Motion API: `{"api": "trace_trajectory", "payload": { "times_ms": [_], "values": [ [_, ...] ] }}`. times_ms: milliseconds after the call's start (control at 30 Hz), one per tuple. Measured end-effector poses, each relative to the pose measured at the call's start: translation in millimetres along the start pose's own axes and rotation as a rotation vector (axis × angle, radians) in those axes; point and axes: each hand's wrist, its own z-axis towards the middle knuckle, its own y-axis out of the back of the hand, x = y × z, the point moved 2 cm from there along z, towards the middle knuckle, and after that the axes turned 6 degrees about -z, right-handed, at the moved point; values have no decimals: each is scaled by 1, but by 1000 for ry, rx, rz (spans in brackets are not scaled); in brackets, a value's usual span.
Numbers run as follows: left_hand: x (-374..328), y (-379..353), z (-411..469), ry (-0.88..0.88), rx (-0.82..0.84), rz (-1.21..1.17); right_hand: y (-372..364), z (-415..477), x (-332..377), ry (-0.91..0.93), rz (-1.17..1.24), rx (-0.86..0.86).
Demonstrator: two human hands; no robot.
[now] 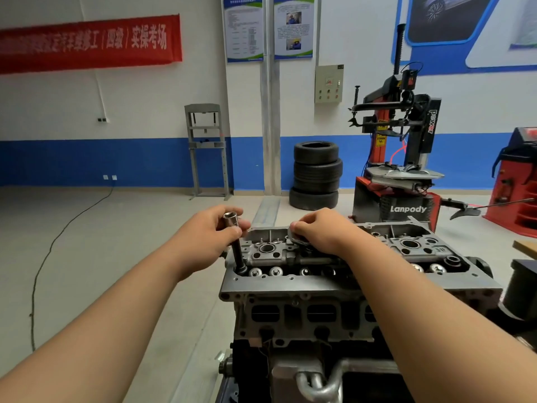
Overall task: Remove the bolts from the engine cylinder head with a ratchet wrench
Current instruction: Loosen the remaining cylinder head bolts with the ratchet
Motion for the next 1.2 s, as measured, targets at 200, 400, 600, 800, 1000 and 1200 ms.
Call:
{"api": "trace_trajectory", "payload": {
  "times_ms": [200, 400, 600, 800, 1000, 1200],
  "values": [
    [-1, -6, -1, -38, -193, 236, 0, -3, 2, 4, 31, 32],
    [2, -4, -4, -93, -93, 95, -5, -5, 7, 5, 34, 42],
    [13, -23, -10, -48, -207, 177, -6, -5, 7, -36, -22, 43],
    [21, -20, -12, -120, -281, -24, -7, -4, 7, -40, -35, 28],
    [19, -35, -9, -69, -218, 0, -8, -3, 6, -34, -27, 28],
    [13, -18, -12, -125, -293, -84, -9, -2, 5, -34, -40, 20]
  ]
}}
